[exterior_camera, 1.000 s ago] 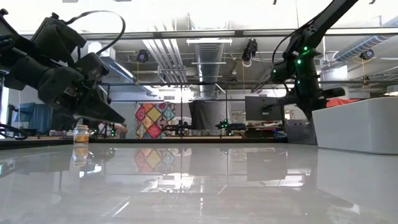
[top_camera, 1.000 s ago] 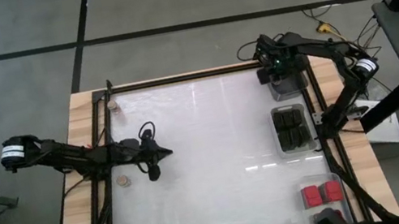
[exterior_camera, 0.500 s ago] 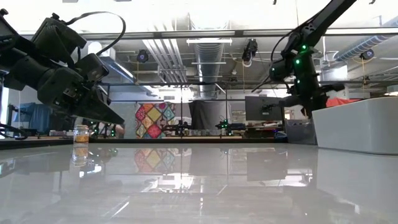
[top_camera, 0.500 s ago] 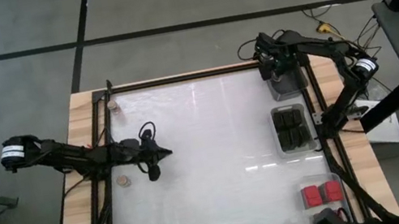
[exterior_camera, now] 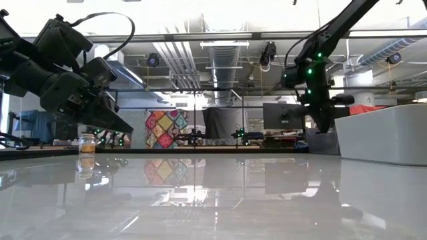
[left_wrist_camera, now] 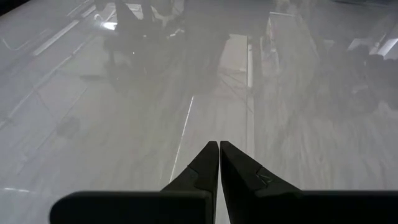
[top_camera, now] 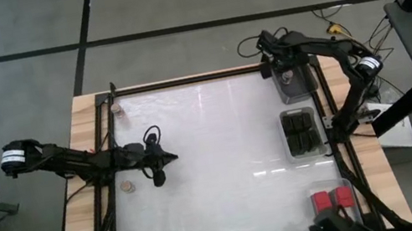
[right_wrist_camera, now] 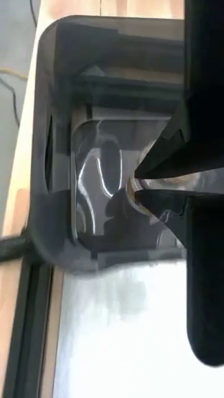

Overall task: Sort spices by type
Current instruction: Put the brown seasoning bottle into the black bin

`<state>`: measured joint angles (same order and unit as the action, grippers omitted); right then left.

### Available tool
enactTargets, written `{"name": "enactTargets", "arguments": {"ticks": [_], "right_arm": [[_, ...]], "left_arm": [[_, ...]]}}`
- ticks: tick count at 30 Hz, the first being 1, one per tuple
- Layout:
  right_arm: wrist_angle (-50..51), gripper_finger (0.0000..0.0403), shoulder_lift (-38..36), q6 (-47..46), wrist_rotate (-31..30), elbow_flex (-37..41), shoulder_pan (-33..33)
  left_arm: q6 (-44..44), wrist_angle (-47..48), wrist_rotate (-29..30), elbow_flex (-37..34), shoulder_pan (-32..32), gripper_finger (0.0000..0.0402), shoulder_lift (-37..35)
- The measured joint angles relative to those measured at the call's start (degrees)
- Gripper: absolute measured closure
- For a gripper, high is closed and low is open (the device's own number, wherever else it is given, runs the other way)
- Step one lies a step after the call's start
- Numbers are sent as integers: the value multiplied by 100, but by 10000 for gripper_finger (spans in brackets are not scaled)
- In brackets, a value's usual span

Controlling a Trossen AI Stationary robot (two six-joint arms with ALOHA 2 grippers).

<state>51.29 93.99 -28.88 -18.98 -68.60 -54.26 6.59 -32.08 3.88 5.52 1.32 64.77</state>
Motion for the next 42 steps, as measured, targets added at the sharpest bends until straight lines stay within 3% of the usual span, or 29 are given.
{"name": "enactTargets", "arguments": {"ticks": [12, 27, 31, 42], "right_arm": [[346, 374, 69, 183, -21, 9, 50], [1110, 374, -15, 257, 835, 13, 155], [1399, 374, -15, 186, 811, 15, 137], [985, 374, -15, -37, 787, 101, 133]], "left_arm": [[-7, 2, 0, 0, 0, 401, 0], [-7, 7, 0, 0, 0, 401, 0], [-9, 16, -2, 0, 0, 401, 0], [-7, 64, -2, 1, 0, 401, 0]]}}
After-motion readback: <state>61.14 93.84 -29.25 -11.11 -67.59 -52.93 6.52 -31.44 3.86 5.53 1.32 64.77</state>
